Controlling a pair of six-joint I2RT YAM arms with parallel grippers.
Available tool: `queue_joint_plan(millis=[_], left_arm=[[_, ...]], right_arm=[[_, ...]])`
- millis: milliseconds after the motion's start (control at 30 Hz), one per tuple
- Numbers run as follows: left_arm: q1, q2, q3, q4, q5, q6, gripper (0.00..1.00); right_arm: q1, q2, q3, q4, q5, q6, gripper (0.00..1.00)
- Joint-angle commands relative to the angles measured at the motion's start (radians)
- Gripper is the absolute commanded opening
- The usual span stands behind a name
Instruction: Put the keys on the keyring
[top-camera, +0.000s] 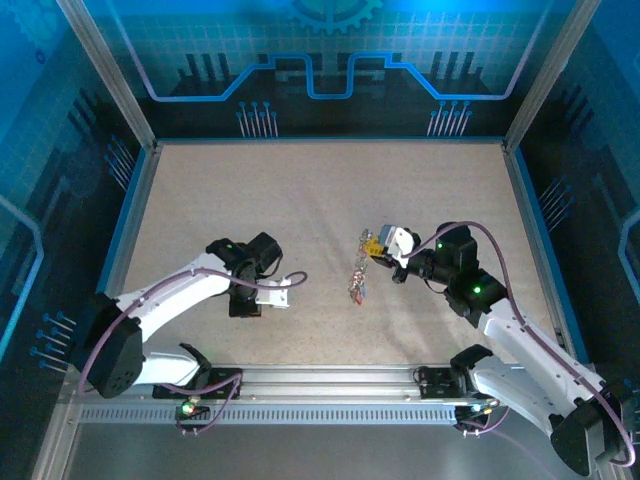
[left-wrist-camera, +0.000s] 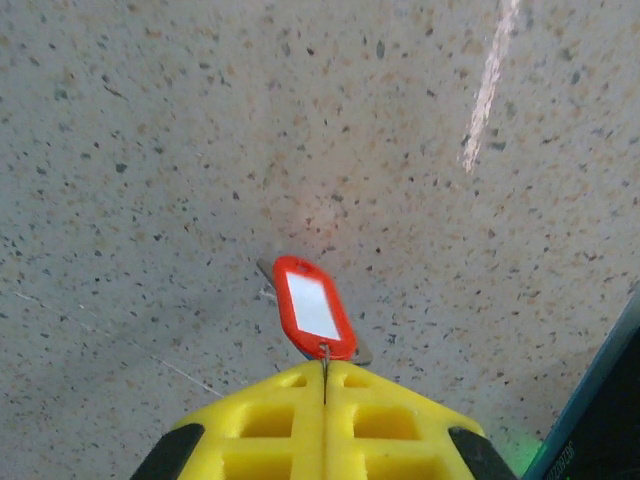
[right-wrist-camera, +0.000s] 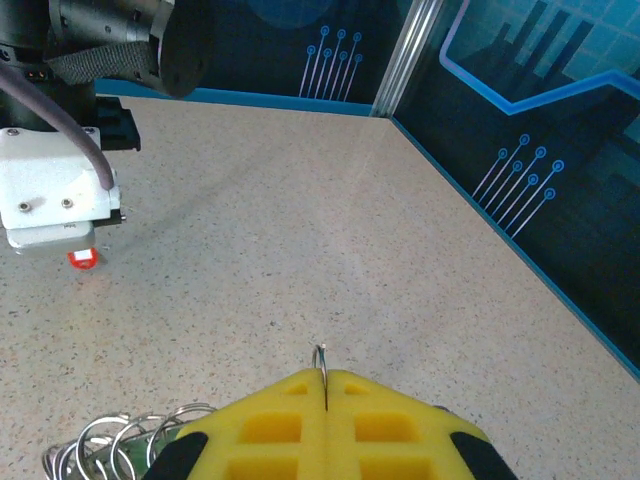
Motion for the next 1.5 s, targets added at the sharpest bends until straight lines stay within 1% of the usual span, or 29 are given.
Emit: queue_joint_plan(millis=[0, 267, 500, 600, 1000, 1167, 1400, 1467], left_arm=[[-0.016, 0.026, 0.004, -0.038, -0.025, 0.022, 0.00], [-0.052, 0.132, 0.057, 0.028, -0.004, 0.025, 0.00], [-0.060, 0.185, 0.096, 0.153, 0.107, 0.020, 0.00], [-0.060, 0.214, 0.109, 0.180, 0.136, 0.023, 0.00], [-0.072, 0.367, 0.165, 0.268, 0.180, 0.005, 0.00], [-0.074, 0.410, 0.204, 0.266, 0.177, 0.001, 0.09], [-0.073, 0.388, 0.210, 0.293, 0.252, -0.017, 0.12], [-0.074, 0.386, 0.204, 0.299, 0.266, -0.024, 0.15]], right_arm=[[0.012, -0.016, 0.016, 0.037, -0.013, -0.003, 0.00], [0.011, -0.025, 0.015, 0.030, -0.002, -0.006, 0.00], [0.012, -0.028, 0.012, 0.028, 0.003, -0.007, 0.00], [0.012, -0.028, 0.012, 0.026, 0.004, -0.008, 0.00], [0.012, -0.028, 0.016, 0.023, 0.006, -0.011, 0.00], [0.012, -0.030, 0.018, 0.019, 0.007, -0.014, 0.00], [0.011, -0.025, 0.020, 0.017, 0.009, -0.015, 0.00], [0.011, -0.025, 0.022, 0.016, 0.007, -0.017, 0.00]])
